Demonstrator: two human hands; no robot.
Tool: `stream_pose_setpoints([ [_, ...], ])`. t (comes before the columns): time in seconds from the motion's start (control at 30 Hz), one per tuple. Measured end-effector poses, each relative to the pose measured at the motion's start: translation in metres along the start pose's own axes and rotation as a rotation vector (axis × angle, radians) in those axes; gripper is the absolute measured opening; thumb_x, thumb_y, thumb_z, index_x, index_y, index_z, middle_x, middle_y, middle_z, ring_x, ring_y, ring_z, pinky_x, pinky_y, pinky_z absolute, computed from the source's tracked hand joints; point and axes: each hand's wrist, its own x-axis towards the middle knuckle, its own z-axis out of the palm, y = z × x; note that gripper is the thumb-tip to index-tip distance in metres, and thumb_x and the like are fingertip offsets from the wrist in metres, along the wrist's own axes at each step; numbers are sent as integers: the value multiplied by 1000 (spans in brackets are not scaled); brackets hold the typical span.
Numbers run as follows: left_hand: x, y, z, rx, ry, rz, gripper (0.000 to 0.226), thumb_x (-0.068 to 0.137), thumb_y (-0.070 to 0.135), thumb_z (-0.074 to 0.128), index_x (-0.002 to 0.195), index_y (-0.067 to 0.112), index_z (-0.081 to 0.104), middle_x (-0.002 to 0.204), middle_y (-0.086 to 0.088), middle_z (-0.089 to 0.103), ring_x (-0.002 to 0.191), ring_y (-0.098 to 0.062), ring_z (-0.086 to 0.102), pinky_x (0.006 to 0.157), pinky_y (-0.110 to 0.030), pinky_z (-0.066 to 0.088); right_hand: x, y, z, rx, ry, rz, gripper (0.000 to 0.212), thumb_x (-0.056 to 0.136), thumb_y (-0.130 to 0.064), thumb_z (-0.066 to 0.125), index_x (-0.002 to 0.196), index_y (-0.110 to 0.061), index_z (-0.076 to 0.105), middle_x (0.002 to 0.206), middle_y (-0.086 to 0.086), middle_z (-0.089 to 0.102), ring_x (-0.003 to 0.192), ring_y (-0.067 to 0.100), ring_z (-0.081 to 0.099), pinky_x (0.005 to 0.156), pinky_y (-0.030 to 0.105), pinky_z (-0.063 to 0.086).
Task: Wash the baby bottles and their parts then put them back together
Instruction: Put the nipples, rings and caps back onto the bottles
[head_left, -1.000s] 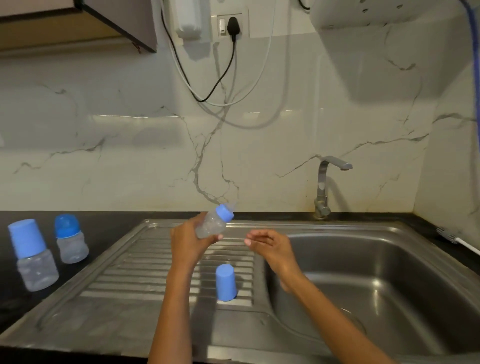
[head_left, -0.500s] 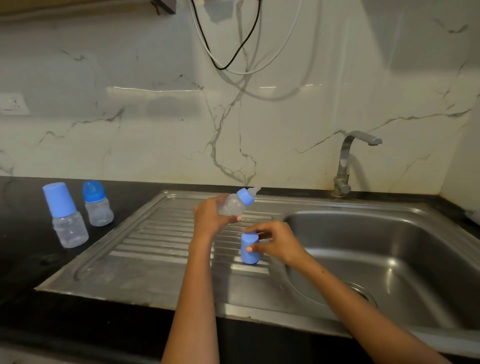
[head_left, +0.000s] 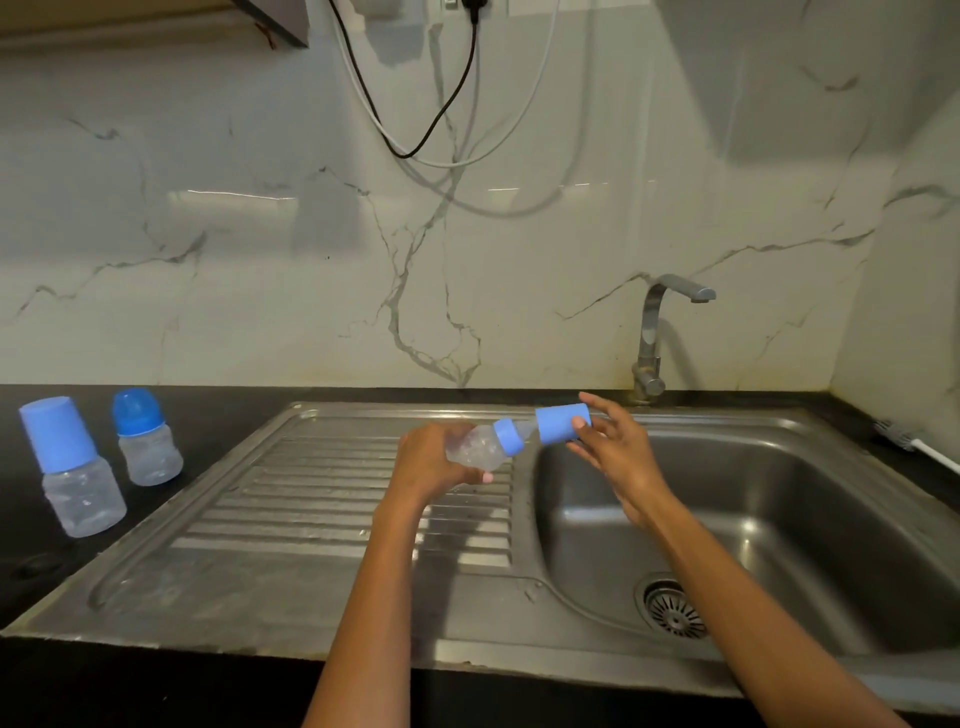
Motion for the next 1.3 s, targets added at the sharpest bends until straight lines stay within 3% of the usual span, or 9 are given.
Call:
stream_pose_setpoints([
  [0.2, -2, 8, 4, 29, -32, 57, 52, 56, 27, 89, 104, 18, 73, 88, -2, 74, 88, -21, 68, 81, -33, 53, -3, 2, 1, -111, -158, -42, 34, 88, -4, 64, 121, -14, 58, 114, 4, 62, 96, 10, 65, 74, 19, 57],
  [0.4, -4, 11, 7, 14, -43, 139, 46, 59, 23, 89, 101, 12, 73, 86, -6, 73, 85, -26, 68, 77, -35, 53, -1, 0, -6, -185, -160, -73, 41, 84, -8, 71, 123, -9, 60, 110, -1, 66, 94, 6, 67, 78, 21, 57],
  [0.57, -5, 13, 8, 34, -28, 199, 46, 59, 22, 88, 101, 13, 72, 87, -6, 72, 84, -24, 67, 75, -35, 54, 5, -2, -11, -249, -169, -82, 36, 80, -12, 75, 114, -11, 64, 105, 2, 69, 93, 8, 67, 71, 16, 55],
  [0.63, -5, 16, 8, 47, -7, 233, 46, 59, 21, 88, 101, 14, 73, 88, -5, 73, 81, -21, 66, 72, -24, 53, 7, 2, -10, -211, -148, -51, 28, 82, -11, 73, 108, -6, 63, 100, 9, 69, 85, 10, 69, 67, 18, 56],
  [0.73, -6, 22, 8, 82, 69, 317, 49, 56, 19, 90, 102, 15, 73, 93, -2, 72, 78, -10, 56, 64, -4, 34, 7, 8, -7, -262, -147, 13, 23, 88, -17, 66, 103, -1, 61, 99, 13, 65, 79, 15, 69, 63, 21, 58],
  [0.9, 0, 20, 9, 132, 113, 353, 57, 54, 24, 90, 108, 17, 71, 99, 0, 72, 91, -18, 59, 79, -20, 34, 6, 8, -3, -282, -68, 4, 29, 86, -28, 69, 100, -3, 63, 94, 12, 68, 69, 15, 70, 60, 22, 58],
  [1.07, 1, 20, 14, 124, 115, 357, 54, 48, 25, 91, 97, 17, 73, 92, 3, 73, 90, -19, 65, 92, -14, 24, 4, 6, -3, -286, -12, 29, 29, 82, -31, 73, 90, -5, 65, 84, 13, 70, 57, 11, 67, 53, 19, 55],
  [1.13, 0, 18, 16, 121, 122, 339, 56, 49, 28, 91, 101, 18, 72, 94, 4, 73, 93, -17, 64, 90, -9, 21, 4, 6, -2, -275, 26, 26, 31, 79, -34, 75, 86, -5, 66, 78, 11, 70, 54, 10, 66, 51, 19, 54],
  [1.3, 1, 19, 19, 155, 132, 324, 67, 53, 33, 90, 114, 22, 66, 107, 7, 69, 105, -14, 59, 95, -16, 22, 5, 6, 1, -276, 71, 35, 36, 75, -38, 78, 82, -5, 66, 70, 7, 69, 51, 8, 64, 50, 18, 53],
])
